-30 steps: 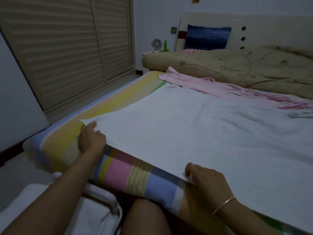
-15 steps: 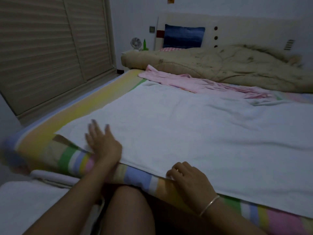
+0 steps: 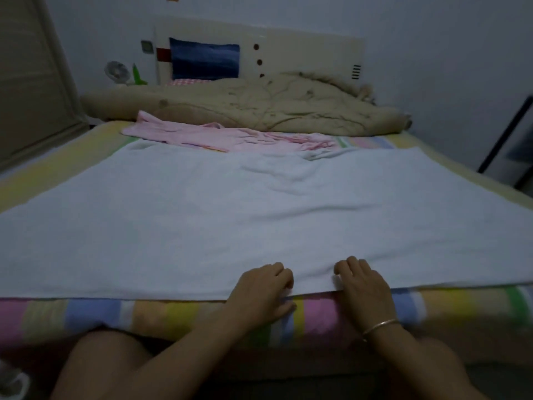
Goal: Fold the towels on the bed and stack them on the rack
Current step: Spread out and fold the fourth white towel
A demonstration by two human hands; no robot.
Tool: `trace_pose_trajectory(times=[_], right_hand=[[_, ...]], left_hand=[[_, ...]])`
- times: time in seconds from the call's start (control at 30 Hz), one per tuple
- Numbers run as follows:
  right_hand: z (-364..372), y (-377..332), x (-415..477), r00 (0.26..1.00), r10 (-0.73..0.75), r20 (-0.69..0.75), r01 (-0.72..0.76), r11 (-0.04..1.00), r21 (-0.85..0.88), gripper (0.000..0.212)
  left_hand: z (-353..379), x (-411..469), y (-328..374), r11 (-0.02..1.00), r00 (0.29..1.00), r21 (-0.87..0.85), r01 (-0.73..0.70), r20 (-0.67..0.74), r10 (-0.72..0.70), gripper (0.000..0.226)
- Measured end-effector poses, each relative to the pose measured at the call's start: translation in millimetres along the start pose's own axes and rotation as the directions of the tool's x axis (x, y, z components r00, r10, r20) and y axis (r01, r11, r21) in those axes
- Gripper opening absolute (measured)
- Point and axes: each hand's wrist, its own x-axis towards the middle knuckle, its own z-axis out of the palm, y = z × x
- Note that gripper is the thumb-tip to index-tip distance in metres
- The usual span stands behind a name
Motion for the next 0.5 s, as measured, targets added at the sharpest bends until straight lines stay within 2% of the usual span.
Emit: trace_pose_trajectory(times=[0.07,0.13,0.2,0.27,0.33,0.37,0.43,0.5], right_hand=[[-4,16,-7,0.998,0.015,0.057,-0.017,1.0,0.026,0.035],[-8,27,-14,0.993,0.004,0.116,-0.017,0.994,0.108,0.044],[-10,37,-20,0.982,-0.053,0.183,0.011,0.975,0.222,0.039],[-13,45,-22,0.953,-0.126,0.275,0.045,0.958,0.283,0.021],[-20,45,-15,0.921,-0.14,0.363,0.016,0.946,0.324,0.033],[-22,42,-6,0.927,-0.127,0.352,-0.005,0.936,0.351,0.041],[-19,33,15,0.96,-0.084,0.269,-0.031,0.916,0.399,0.049],[-3,21,42,0.971,-0.047,0.234,-0.046,0.925,0.376,0.063]], left_hand=[[8,6,2,0.998,0.999,0.063,-0.009,-0.035,0.011,0.021],[9,12,4,0.997,0.999,0.073,-0.036,-0.023,0.037,0.014],[2,17,7,0.998,0.988,-0.033,-0.045,0.145,0.05,0.008],[-6,22,7,0.991,0.949,-0.133,-0.017,0.311,0.058,0.008],[-10,26,4,0.968,0.925,-0.234,0.086,0.38,0.01,0.015],[-12,28,0,0.941,0.919,-0.3,0.158,0.393,-0.029,0.02],[-13,34,-10,0.913,0.941,-0.338,0.227,0.319,-0.116,0.024],[-12,43,-29,0.939,0.967,-0.247,0.24,0.151,-0.207,0.02]])
